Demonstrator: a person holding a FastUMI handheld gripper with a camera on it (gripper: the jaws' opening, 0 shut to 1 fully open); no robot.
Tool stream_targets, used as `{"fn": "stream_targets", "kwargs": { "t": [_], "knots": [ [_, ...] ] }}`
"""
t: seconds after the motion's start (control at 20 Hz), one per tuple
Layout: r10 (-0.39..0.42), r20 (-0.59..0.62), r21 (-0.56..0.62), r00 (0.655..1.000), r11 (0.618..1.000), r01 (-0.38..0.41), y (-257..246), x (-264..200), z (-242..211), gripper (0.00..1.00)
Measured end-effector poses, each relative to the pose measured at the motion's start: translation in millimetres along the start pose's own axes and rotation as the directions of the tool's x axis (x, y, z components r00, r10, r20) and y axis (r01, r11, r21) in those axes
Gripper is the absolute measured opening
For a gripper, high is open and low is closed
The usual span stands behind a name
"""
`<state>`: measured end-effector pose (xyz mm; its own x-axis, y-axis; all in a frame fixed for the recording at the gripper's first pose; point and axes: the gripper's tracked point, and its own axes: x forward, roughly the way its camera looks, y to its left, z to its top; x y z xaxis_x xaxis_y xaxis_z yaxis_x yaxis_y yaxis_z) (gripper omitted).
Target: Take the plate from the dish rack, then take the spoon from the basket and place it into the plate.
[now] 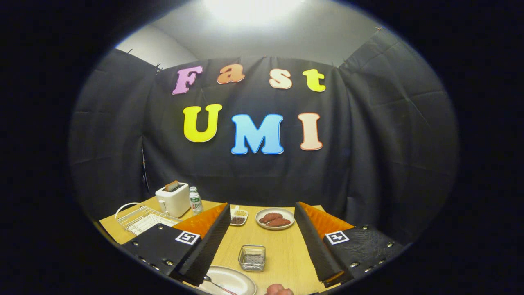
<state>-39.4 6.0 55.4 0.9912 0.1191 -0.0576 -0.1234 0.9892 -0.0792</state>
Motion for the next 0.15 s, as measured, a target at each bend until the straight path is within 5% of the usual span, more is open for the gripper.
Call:
{"fn": "stream_targets", "kwargs": {
  "t": [0.15],
  "knots": [
    [-0.038, 0.04, 0.002, 0.998, 0.999, 0.038, -26.9, 2.5, -12.1, 0.96]
  ]
}}
